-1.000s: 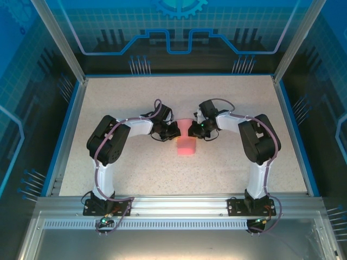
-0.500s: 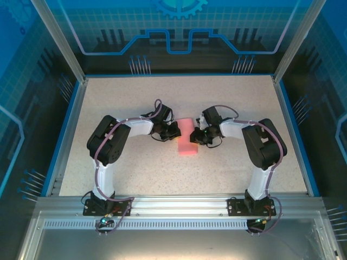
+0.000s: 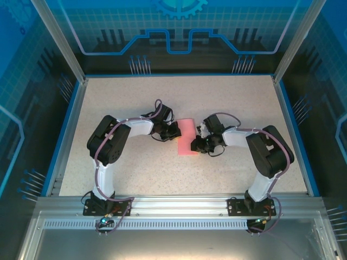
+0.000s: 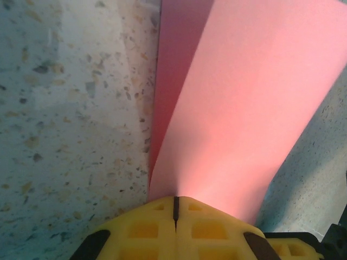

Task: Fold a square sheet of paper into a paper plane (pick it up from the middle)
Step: Fold the square sheet of paper in half at the center of the table.

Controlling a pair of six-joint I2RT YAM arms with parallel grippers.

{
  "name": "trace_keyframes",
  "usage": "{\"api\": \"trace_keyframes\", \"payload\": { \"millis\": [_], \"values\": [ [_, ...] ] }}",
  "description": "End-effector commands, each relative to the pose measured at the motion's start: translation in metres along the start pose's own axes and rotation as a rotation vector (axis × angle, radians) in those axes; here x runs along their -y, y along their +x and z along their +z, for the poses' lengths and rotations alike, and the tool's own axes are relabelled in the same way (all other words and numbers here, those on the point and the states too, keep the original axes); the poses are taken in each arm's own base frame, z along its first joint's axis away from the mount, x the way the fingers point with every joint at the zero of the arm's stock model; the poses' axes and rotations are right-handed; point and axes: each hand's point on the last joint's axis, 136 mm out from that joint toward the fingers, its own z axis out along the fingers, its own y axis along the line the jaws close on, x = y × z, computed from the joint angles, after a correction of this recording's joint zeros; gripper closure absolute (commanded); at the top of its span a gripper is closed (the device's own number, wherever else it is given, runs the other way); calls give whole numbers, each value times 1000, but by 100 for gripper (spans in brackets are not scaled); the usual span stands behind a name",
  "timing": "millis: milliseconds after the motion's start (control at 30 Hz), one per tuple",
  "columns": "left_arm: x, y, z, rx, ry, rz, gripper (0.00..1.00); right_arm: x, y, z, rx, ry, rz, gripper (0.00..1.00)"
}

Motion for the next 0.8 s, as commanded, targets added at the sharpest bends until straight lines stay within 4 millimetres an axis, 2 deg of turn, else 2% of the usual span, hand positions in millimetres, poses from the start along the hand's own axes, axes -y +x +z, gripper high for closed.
{"api": "trace_keyframes", "payload": {
  "millis": [0,67,267,333,500,567,667,767],
  "values": [
    [-59,25,18,-68,-178,-62,99,27,33,7,-82,72,75,85],
    [-58,25,17,-66,-176,-57,99,18,30,0,-62,46,63,85],
    [-56,24,18,-63,-169,-43,99,-27,-5,-31,61,-39,-12,83],
    [-55,23,18,-61,-168,-42,99,-28,-4,-29,54,-44,-13,83],
    [-53,24,19,-64,-162,-35,99,-2,14,-7,-25,-5,20,83],
    [-53,24,19,-65,-162,-28,99,3,18,-3,-49,-5,26,83],
    [-52,26,17,-68,-165,-29,99,-2,18,-8,-63,-23,10,83],
    [-52,27,16,-72,-172,-23,98,-17,7,-25,-29,-39,-37,83]
  ]
}}
